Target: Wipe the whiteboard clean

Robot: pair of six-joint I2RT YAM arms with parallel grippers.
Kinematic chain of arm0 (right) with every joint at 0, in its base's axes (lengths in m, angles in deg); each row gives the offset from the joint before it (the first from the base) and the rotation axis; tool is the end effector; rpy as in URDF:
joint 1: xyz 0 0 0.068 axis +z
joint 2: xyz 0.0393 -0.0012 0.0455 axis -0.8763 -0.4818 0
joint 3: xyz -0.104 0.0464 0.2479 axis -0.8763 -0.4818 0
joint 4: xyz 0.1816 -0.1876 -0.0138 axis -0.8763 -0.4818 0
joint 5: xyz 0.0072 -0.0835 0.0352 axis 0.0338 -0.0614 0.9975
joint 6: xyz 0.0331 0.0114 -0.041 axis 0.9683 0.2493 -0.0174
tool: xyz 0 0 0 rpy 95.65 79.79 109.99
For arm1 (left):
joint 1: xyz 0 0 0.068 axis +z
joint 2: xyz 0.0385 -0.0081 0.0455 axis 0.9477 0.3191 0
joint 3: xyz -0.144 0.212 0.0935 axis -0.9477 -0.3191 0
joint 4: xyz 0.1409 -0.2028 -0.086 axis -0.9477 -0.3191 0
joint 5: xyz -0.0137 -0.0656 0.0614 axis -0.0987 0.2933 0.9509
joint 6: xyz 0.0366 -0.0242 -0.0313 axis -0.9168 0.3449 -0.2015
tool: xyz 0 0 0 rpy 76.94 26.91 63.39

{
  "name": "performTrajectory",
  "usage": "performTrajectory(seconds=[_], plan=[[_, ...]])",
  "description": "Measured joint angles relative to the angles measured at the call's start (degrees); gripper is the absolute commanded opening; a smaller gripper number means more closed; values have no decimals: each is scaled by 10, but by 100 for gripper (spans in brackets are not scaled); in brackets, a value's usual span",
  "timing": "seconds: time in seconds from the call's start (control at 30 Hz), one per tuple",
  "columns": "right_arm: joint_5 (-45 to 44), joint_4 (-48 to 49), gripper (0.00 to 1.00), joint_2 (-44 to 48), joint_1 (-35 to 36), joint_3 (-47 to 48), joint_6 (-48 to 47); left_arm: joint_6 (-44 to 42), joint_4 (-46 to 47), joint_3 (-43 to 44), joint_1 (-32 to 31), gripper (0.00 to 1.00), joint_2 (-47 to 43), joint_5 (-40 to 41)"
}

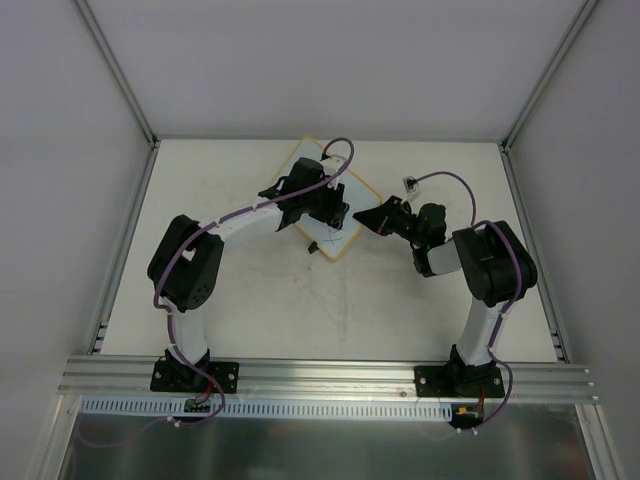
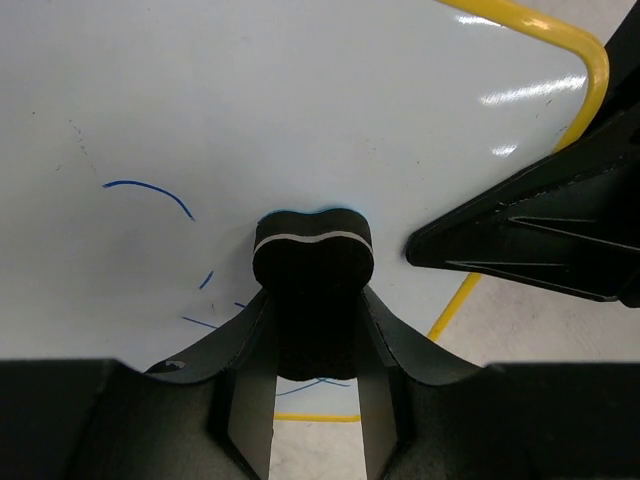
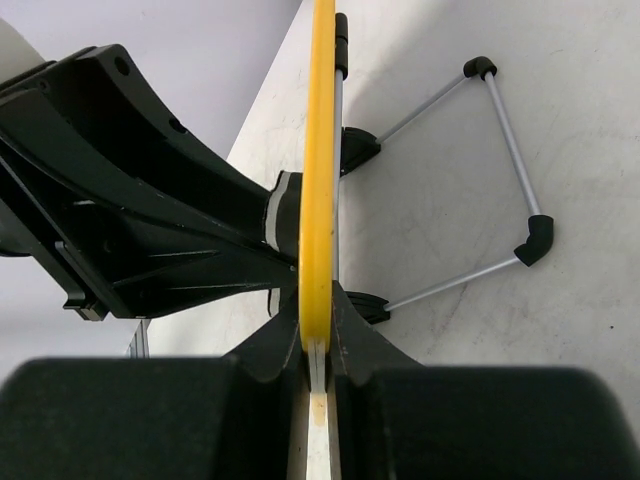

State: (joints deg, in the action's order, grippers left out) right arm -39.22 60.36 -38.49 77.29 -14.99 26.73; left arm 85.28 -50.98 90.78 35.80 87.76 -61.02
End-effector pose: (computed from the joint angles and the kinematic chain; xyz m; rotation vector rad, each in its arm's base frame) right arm 0.3252 0.1157 0.1585 -0.3034 1.6209 1.1464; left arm 0.3531 -0.2616 0.2362 0.6196 2.0641 -0.6745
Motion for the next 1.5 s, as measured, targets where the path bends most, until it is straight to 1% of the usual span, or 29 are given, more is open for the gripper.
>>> performTrajectory(seconds=[0.2,0.5,0.73,1.17,1.5], plan=[[-1,1,0,0,2,0,0,2,1,0,28,0,0,-29],[0,2,0,0,3,0,0,2,-14,44,134,0,37,-24],[-3,2,0,0,3,0,0,7,-21,58,177,0,63,-19],[-3,2,0,0,3,0,0,23,-23,62,183,0,68,-50],[-4,0,0,0,3,0,0,19,-36,79,143,0,68,-45]])
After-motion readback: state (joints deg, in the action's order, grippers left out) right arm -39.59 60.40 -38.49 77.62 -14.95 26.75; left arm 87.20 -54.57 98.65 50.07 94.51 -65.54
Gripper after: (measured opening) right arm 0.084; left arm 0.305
